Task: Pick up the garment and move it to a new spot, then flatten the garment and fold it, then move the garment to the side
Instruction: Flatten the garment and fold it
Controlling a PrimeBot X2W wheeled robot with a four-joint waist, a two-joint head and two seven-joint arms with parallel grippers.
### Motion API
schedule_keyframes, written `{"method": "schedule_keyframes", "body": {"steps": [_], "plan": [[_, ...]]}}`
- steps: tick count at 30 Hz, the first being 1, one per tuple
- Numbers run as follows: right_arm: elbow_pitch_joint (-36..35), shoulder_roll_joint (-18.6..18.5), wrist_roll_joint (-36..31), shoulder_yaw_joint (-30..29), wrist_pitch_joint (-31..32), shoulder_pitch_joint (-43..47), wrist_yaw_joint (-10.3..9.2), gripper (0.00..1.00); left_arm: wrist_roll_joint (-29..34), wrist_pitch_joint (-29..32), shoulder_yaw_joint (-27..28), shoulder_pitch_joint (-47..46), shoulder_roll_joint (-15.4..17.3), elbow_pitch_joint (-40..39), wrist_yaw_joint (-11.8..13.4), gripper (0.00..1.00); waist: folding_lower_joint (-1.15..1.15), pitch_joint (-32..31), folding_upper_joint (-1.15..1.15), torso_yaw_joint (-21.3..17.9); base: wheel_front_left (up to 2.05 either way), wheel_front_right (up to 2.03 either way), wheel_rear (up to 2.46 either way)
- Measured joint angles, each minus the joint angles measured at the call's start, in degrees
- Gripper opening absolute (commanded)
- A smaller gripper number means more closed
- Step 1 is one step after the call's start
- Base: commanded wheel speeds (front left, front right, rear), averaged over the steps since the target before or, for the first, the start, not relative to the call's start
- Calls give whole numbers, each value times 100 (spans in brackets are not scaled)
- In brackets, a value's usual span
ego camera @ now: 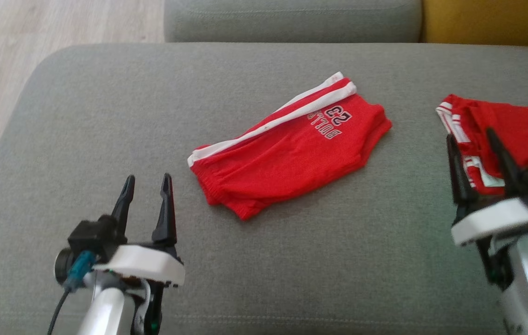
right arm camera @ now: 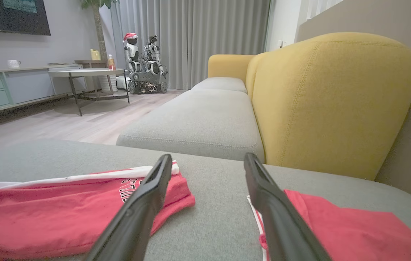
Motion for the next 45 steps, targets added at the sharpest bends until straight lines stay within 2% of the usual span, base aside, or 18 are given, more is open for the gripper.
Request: {"method": "schedule_keyframes", "body": {"steps": [7,15,19,26,32,37,45], "plan": [[-288,431,-544,-367,0,603,0,100,162,0,59,303,-31,-96,-70,100,0,-91,0,-164,0,0,0],[-315,501,-604,-476,69,660,0,100,162,0,-9,304,-32,-94,-69,100,0,-40,0,-112,0,0,0],[-213,634,-232,-463,402,636,0,100,160,0,-141,258,-35,-97,-68,100,0,60,0,-2,0,0,0],[227,810,989,-682,1337,69,0,100,104,0,-396,42,-38,-109,-47,100,0,360,0,291,0,0,0],[1002,961,1853,-1318,2172,-676,0,100,26,0,-605,-162,-40,-107,38,100,0,613,0,678,0,0,0],[1645,1006,2143,-1814,2482,-1158,0,100,-45,0,-867,-201,-42,-105,91,100,0,763,0,1039,0,0,0],[2486,937,2108,-2226,2650,-1815,0,100,-103,0,-1115,-288,-43,-142,146,100,0,909,0,1533,0,0,0]]}}
